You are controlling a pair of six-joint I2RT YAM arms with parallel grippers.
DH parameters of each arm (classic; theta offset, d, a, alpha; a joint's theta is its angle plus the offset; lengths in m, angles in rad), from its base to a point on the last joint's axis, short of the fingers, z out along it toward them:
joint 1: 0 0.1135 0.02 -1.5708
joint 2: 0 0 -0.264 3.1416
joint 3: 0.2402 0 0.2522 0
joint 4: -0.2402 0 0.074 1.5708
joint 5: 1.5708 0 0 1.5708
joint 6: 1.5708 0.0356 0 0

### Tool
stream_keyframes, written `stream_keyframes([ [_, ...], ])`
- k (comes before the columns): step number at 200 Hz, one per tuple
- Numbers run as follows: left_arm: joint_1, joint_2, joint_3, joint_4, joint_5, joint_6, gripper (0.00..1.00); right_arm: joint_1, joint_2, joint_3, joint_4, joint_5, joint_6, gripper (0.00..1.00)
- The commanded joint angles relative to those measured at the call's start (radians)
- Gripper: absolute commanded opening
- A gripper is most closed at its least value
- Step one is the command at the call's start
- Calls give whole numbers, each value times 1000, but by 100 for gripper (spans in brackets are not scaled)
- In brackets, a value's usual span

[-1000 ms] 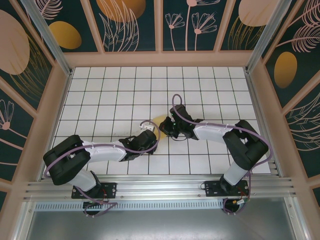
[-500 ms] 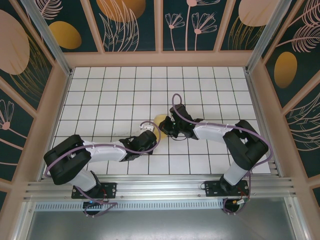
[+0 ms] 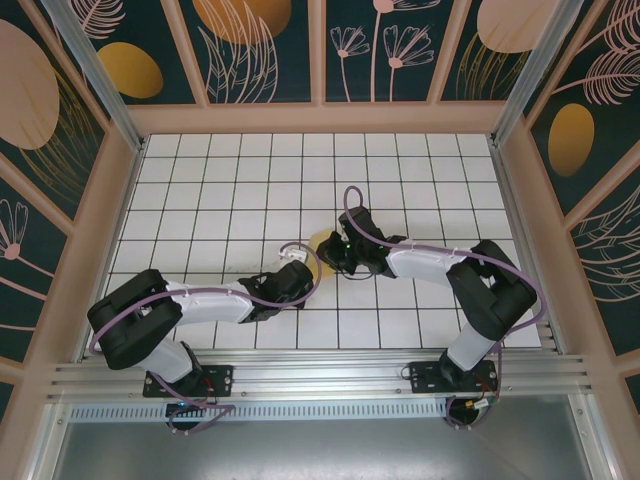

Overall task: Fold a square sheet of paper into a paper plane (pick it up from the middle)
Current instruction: Fourth fold the wing at the center of the table.

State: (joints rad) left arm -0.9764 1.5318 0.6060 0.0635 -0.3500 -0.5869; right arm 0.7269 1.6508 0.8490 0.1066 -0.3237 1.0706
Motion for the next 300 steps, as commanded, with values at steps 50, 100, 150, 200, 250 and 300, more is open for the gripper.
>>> stream_keyframes([
  [50,-3,-56,5,-2,-20,18,37,-4,15,26,-15,-13,-19,12],
  [100,-3,-26,9,-8,-14,15,30,-5,18,27,-14,-12,-17,12],
  [150,-4,-3,15,-19,-23,16,24,-4,17,30,-14,-12,-20,12],
  [200,-3,-15,1,3,-24,-5,6,-4,-8,35,-26,-11,-67,17],
  [250,1,-32,-43,105,93,-17,0,-25,-159,5,-81,17,-195,48],
  [300,81,-65,-131,274,320,-67,0,-80,-281,-88,-38,-76,-282,49],
])
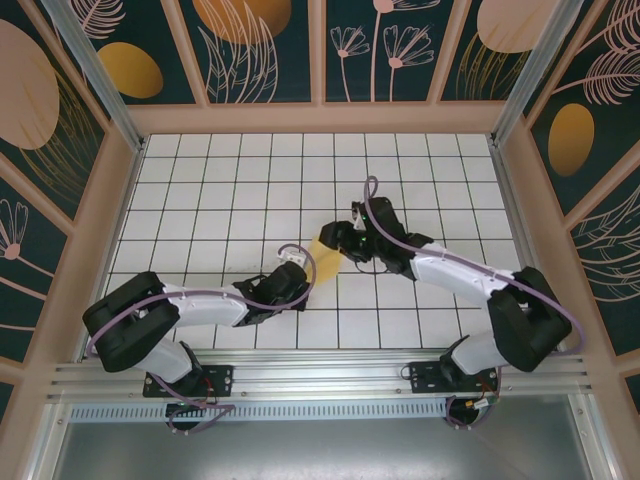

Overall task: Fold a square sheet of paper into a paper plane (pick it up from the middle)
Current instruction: Fourth fold the wing at the center of the table.

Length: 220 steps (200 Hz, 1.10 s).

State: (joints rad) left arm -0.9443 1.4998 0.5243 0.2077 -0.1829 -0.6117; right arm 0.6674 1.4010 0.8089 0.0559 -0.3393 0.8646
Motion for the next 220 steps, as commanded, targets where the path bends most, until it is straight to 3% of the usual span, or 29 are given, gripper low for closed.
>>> stream_keyframes([
  [1,52,-34,-52,135,161,-44,0,-21,-32,-49,13,-62,-77,49],
  [28,120,-55,-104,223,309,-70,0,-18,-16,-62,34,-118,-110,37],
  [75,190,-59,-159,333,457,-138,0,21,108,-10,64,-180,-136,19],
  [133,228,19,-151,377,550,-156,0,48,220,47,108,-204,-129,18],
  [220,231,109,-117,392,595,-165,0,52,280,94,34,-140,-131,18],
])
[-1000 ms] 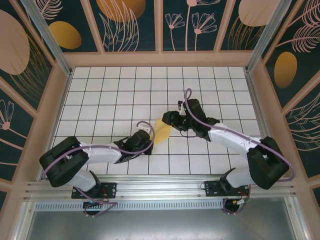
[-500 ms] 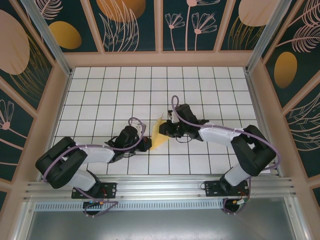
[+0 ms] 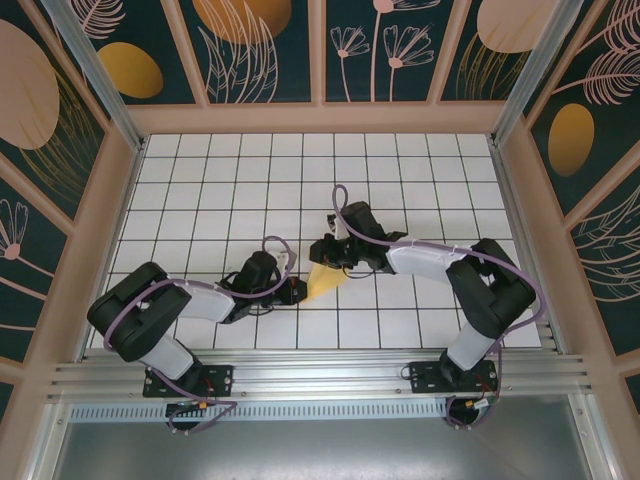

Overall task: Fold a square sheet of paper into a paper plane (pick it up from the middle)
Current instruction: Fourth fold the wing at the center of the table.

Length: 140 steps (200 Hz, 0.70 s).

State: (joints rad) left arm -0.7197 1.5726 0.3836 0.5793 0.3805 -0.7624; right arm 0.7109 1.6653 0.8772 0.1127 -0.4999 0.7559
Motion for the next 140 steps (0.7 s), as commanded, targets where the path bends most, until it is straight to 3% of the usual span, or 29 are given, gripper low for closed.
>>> stream_keyframes([
  [1,6,37,24,20,33,-15,0,9,17,25,-22,20,-23,18],
  [103,15,61,61,-2,83,-3,0,-3,20,-21,-70,124,-23,17],
  [140,14,61,86,-43,84,36,9,-16,27,-29,-65,149,-9,16],
])
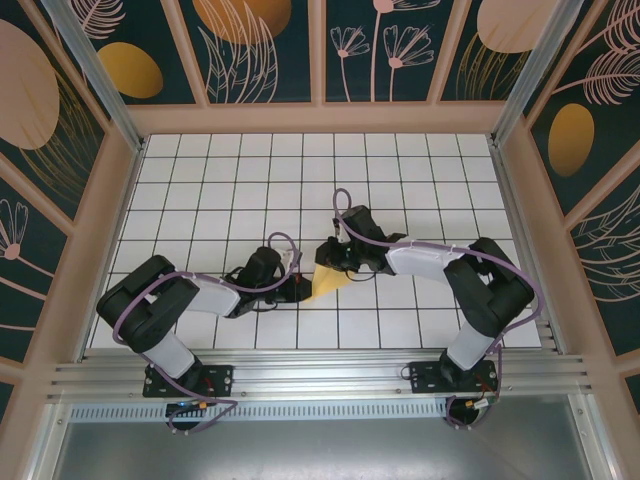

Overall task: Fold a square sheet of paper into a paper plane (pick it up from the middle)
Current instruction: Fourth fold the wing at the center of the table.

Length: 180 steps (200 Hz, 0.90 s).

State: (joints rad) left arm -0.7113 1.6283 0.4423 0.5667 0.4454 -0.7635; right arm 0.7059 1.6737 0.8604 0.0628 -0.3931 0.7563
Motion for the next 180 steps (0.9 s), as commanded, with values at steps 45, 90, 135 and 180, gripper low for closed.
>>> stream_keyframes([
  [45,7,-5,32,-54,-4,55,22,-18,31,-11,-20,60,8,16],
  [90,6,-9,41,-104,-21,101,27,-17,40,-6,-25,57,12,16],
  [135,6,-25,54,-132,-31,136,31,-17,33,-3,-38,68,18,16],
  [180,6,-24,70,-158,-13,174,35,-17,28,-3,-52,82,25,16],
])
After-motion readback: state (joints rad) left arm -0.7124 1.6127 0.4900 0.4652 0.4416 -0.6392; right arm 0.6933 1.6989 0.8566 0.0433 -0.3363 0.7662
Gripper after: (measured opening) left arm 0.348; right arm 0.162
